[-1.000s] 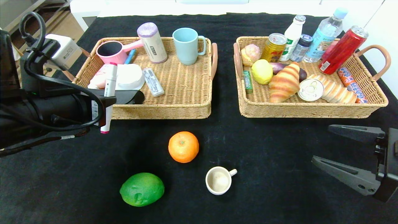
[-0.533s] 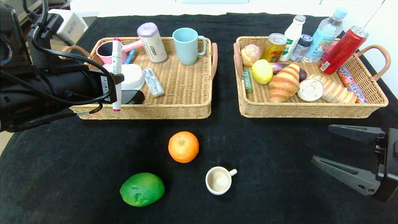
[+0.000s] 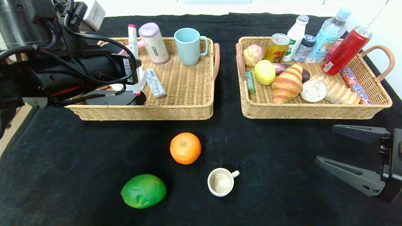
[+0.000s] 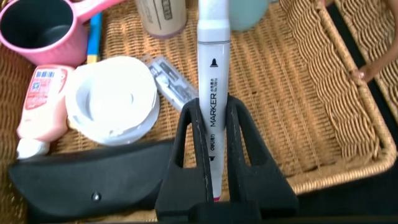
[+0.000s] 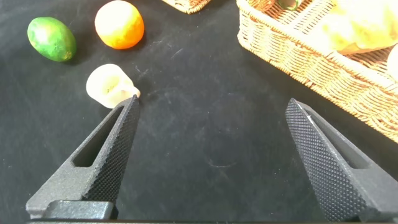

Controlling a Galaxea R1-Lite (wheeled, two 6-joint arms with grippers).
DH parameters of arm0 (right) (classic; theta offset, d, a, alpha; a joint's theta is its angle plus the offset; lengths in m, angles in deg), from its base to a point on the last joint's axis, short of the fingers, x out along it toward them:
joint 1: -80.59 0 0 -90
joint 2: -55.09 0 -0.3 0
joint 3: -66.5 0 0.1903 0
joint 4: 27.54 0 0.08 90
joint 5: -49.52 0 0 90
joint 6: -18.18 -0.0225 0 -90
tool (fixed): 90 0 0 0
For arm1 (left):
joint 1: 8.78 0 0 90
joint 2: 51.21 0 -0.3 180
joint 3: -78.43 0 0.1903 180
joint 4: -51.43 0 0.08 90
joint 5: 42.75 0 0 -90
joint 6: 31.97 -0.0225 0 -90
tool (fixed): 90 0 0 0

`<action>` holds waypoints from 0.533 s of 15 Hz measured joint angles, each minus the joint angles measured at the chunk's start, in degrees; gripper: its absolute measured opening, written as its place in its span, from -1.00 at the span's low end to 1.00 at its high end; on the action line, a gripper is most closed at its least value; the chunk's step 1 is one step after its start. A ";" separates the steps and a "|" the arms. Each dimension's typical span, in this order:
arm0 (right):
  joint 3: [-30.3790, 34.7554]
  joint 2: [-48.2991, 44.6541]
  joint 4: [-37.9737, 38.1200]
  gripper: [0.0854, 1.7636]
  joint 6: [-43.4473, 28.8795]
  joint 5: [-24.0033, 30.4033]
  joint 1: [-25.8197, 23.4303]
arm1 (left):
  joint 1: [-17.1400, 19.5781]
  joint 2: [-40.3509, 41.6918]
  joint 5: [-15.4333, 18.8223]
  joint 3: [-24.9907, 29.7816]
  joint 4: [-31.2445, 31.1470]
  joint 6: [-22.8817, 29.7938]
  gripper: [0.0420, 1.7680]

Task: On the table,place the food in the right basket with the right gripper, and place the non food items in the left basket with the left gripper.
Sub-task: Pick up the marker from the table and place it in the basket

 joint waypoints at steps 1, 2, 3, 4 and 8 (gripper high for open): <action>0.00 -0.04 0.02 0.94 0.02 0.00 0.00 | -0.06 -1.27 0.00 -1.58 0.00 0.30 -0.76; 0.00 -0.09 0.02 0.94 0.02 0.00 0.00 | -0.11 -2.46 -0.07 -2.96 0.05 0.44 -0.76; 0.00 -0.12 0.00 0.94 0.02 0.00 -0.05 | -0.13 -3.69 -0.11 -4.00 0.06 0.49 -0.76; 0.00 -0.15 0.00 0.94 0.06 0.00 -0.18 | -0.13 -4.77 -0.05 -4.58 0.13 0.46 -0.76; 0.00 -0.26 0.00 0.94 0.11 0.00 -0.38 | -0.17 -8.66 -0.20 -6.81 2.36 0.46 -0.76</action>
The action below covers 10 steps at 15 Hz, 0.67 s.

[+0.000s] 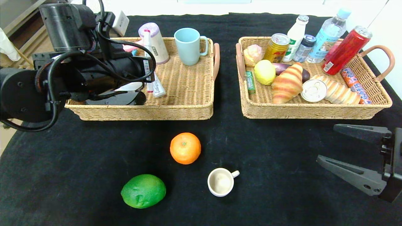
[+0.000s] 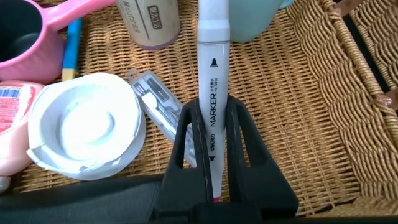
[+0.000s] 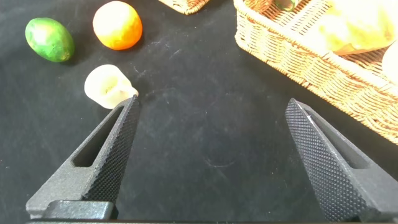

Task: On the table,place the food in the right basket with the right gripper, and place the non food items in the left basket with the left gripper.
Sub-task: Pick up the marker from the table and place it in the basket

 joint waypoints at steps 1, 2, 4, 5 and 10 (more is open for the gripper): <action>0.00 0.00 0.02 0.94 0.02 0.02 -0.02 | 0.00 -0.54 0.01 -0.50 0.00 0.02 -0.76; 0.00 0.00 0.00 0.94 0.05 0.02 -0.04 | 0.00 -0.89 -0.02 -0.79 0.04 0.00 -0.76; 0.00 0.00 0.00 0.94 0.00 0.00 -0.06 | -0.07 -1.27 -0.10 -1.02 0.04 0.02 -0.76; 0.00 0.02 0.00 0.94 0.02 0.00 -0.06 | -0.07 -1.33 -0.22 -1.02 0.06 0.00 -0.55; 0.00 0.06 0.02 0.94 0.00 0.00 -0.09 | -0.09 -1.35 -0.24 -0.96 0.04 0.02 0.15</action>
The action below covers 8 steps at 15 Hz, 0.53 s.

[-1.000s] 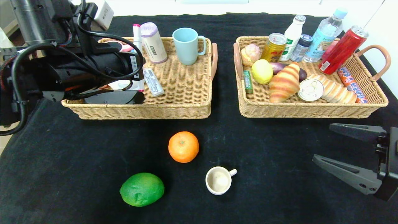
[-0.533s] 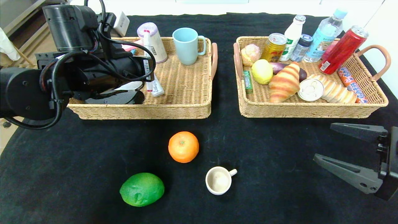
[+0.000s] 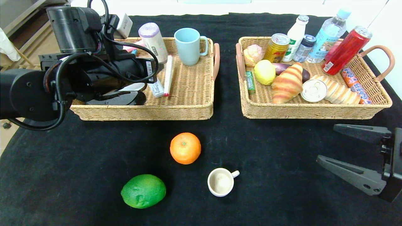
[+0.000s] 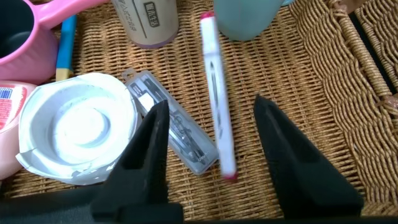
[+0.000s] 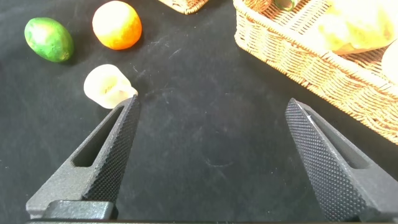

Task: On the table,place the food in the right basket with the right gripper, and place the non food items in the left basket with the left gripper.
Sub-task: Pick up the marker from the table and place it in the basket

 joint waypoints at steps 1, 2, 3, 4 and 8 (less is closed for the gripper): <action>0.00 0.00 -0.02 0.94 0.00 0.00 0.00 | -0.05 0.05 0.00 0.02 -0.04 -0.02 0.25; 0.00 0.00 0.00 0.94 0.00 0.00 0.00 | -0.07 0.11 0.00 0.06 -0.17 0.00 0.34; 0.05 -0.01 0.00 0.94 0.02 0.00 0.00 | -0.07 0.16 -0.07 0.16 -0.37 -0.02 0.41; 0.07 -0.04 -0.02 0.94 0.00 0.00 0.00 | -0.11 0.24 -0.09 0.22 -0.50 -0.02 0.47; 0.09 -0.11 -0.02 0.94 0.00 0.00 0.00 | -1.97 1.51 -0.55 1.07 -2.62 -0.24 0.66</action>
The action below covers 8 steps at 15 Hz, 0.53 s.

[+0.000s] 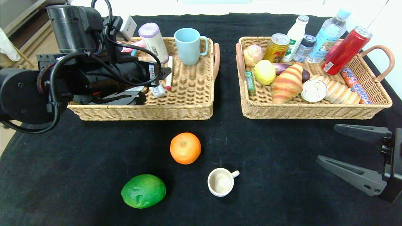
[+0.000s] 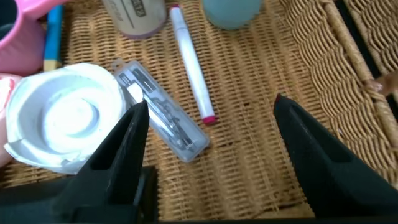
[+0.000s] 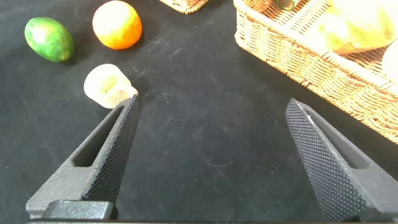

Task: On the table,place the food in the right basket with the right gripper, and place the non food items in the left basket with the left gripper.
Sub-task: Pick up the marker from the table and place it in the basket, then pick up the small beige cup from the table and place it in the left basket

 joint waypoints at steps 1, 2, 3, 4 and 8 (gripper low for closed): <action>0.00 0.00 0.02 0.94 0.00 0.00 0.00 | -1.00 0.69 -0.13 0.22 -1.68 -0.06 0.69; 0.02 0.00 0.02 0.94 0.00 0.02 0.00 | -2.10 1.55 -0.20 0.28 -3.83 -0.06 0.72; 0.07 0.00 0.02 0.94 0.05 0.05 0.02 | -3.45 2.65 -0.37 0.16 -6.64 -0.05 0.74; 0.18 0.00 0.09 0.94 0.11 0.07 0.05 | -4.85 3.69 -0.74 0.05 -8.91 -0.05 0.77; 0.24 0.00 0.07 0.94 0.11 0.07 0.09 | -10.64 8.06 -3.25 0.63 -18.40 0.30 0.84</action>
